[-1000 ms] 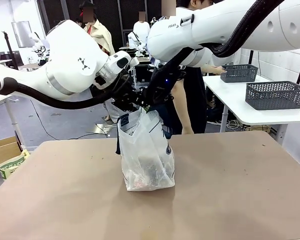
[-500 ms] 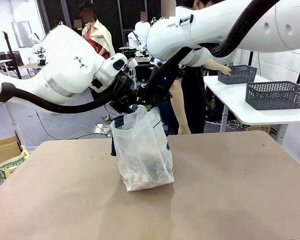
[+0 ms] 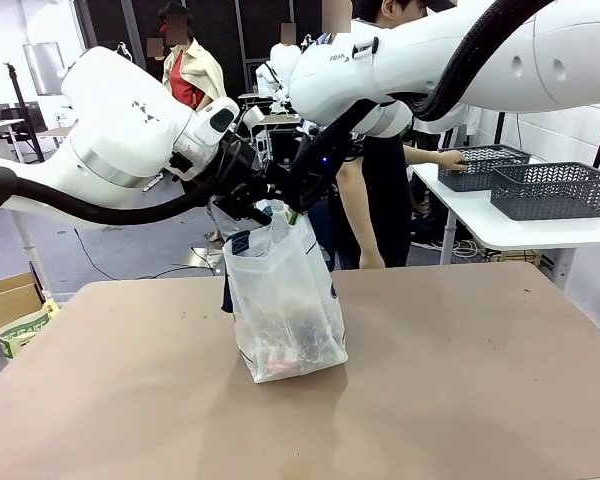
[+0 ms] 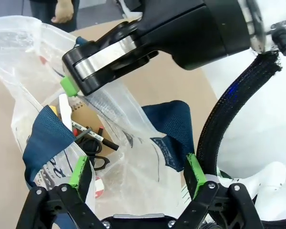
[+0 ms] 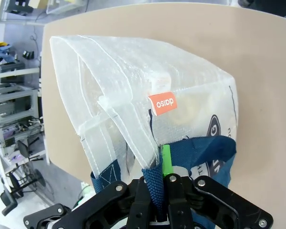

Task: Transfer purchased items from the store into the shopping bag.
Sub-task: Move the Reusable shopping bag to the right side of the table.

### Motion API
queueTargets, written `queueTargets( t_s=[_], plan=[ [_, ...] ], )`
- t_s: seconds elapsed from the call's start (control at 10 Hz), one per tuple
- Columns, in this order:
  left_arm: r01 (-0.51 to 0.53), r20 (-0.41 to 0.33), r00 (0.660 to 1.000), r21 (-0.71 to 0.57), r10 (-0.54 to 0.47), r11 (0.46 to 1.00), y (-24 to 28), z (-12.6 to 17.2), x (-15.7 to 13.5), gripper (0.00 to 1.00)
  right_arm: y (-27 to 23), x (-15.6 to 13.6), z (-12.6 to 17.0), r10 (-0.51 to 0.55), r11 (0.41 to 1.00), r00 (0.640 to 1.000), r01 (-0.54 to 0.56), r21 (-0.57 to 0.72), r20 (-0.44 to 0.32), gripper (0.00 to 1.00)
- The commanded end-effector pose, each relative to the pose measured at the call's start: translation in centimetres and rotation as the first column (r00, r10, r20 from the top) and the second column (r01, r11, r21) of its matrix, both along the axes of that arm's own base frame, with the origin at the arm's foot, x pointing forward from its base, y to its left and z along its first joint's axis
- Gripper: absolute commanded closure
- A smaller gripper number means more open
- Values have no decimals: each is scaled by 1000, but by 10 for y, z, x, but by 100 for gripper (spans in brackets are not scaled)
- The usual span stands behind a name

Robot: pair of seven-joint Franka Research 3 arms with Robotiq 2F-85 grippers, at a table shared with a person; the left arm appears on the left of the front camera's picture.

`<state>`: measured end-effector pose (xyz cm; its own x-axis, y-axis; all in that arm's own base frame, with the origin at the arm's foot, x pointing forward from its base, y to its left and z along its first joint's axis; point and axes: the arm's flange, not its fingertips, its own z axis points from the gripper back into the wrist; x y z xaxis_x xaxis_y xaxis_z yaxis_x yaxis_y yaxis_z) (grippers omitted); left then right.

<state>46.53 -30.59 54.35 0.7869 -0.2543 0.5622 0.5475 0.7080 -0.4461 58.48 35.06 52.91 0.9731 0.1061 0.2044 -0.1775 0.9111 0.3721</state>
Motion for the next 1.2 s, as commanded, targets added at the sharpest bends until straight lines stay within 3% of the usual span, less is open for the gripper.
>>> queueTargets(
  t_s=[0.0, 0.3, 1.1],
  plan=[
    [33, 17, 999, -35, -33, 999, 7, -8, -4, 0, 5, 6, 5, -31, 1000, 1000, 31, 4, 0, 100],
    [59, 7, 998, -8, -59, 998, 1, -11, -1, 0, 6, 7, 4, -28, 1000, 1000, 28, 10, 1, 100],
    [-61, 72, 996, 230, 46, 971, -18, -9, -17, 0, 6, 13, -4, -8, 999, 1000, 8, 53, 13, 100]
  ],
)
